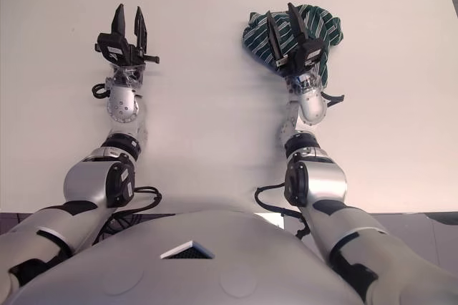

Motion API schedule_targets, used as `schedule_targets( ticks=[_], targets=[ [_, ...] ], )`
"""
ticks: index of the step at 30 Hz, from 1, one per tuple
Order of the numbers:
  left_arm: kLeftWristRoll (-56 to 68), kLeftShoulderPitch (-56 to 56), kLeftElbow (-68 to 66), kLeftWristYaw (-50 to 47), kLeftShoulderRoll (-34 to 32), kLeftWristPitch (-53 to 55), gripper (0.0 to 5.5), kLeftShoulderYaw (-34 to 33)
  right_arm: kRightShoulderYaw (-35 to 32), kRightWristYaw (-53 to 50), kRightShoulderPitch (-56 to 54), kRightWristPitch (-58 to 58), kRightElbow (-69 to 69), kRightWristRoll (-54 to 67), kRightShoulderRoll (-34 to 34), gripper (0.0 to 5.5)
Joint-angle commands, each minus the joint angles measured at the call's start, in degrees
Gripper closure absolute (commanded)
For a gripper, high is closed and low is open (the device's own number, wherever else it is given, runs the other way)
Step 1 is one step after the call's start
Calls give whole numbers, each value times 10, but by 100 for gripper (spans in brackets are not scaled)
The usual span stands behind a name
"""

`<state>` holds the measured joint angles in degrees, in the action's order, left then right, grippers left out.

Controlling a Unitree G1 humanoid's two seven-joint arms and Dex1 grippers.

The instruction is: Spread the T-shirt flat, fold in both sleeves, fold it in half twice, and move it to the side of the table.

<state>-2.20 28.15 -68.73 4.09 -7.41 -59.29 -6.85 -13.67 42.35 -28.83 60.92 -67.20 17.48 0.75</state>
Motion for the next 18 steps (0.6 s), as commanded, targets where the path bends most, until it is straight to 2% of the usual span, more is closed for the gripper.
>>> schedule_targets(
  ticks=[1,7,12,18],
  targets=[
    [9,5,-15,10,11,28,395,-3,-7,-3,12,-5,-15,-5,-3,333],
    [125,8,-13,184,41,106,395,-62,-16,-1,17,-4,-18,-4,3,333],
    [62,-2,-13,152,39,61,395,-23,-25,4,21,-5,-19,-2,8,333],
    [29,-13,-8,108,39,34,395,-9,-25,2,16,-12,-22,-8,12,333]
  ],
)
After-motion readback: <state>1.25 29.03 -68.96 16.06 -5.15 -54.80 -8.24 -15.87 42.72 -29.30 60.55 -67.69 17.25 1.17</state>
